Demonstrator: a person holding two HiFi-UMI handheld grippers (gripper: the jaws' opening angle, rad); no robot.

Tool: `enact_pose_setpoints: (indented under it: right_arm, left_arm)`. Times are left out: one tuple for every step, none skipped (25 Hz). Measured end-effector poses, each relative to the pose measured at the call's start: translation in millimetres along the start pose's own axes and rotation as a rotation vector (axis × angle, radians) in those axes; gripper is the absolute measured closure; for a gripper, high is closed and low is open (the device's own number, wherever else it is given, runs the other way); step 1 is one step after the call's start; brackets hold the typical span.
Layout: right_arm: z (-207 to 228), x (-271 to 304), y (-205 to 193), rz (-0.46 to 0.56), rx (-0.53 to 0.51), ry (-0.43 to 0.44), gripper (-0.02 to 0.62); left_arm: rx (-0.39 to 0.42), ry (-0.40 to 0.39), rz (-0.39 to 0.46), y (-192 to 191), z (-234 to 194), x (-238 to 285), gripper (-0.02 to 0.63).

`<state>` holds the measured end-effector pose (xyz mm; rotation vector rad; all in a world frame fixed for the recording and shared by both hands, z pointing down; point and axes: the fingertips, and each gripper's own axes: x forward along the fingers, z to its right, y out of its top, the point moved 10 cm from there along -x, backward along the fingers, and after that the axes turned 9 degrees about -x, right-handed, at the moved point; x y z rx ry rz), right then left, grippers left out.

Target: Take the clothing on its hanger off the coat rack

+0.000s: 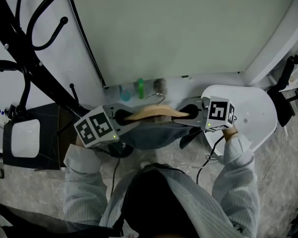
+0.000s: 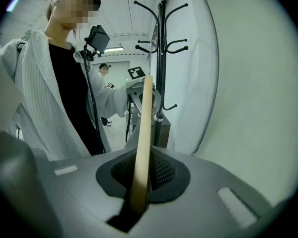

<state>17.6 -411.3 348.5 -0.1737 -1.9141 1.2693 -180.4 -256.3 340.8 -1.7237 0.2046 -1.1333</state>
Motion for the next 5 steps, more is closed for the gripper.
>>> enact_pose_setpoints:
  right_arm:
    - [-1.7, -1.0, -0.9, -0.001, 0.007, -0.007, 0.571]
    - [-3.7, -1.8, -2.2, -0.003, 0.015, -0.017, 0.571]
    - [-6.2, -2.6, -3.7, -0.004, 0.025, -0.030, 0.571]
    - [-8.9, -3.4, -5.3, -0.005, 0.036, -0.044, 0.571]
    - [-11.7, -4.1, -6.9, -0.006, 0.046, -0.058, 0.571]
  left_arm:
    - [0.006, -0.010, -0.002, 0.9, -1.2, 1.7, 0.574]
    - [0.015, -0.022, -0.005, 1.7, -3.2, 3.8, 0.574]
    - [0.025, -0.037, -0.009, 2.6, -5.3, 6.2, 0.574]
    - [0.036, -0.053, -0.013, 3.4, -7.4, 8.8, 0.574]
    - [0.046, -0.068, -0.018, 4.3, -9.4, 11.5, 0.574]
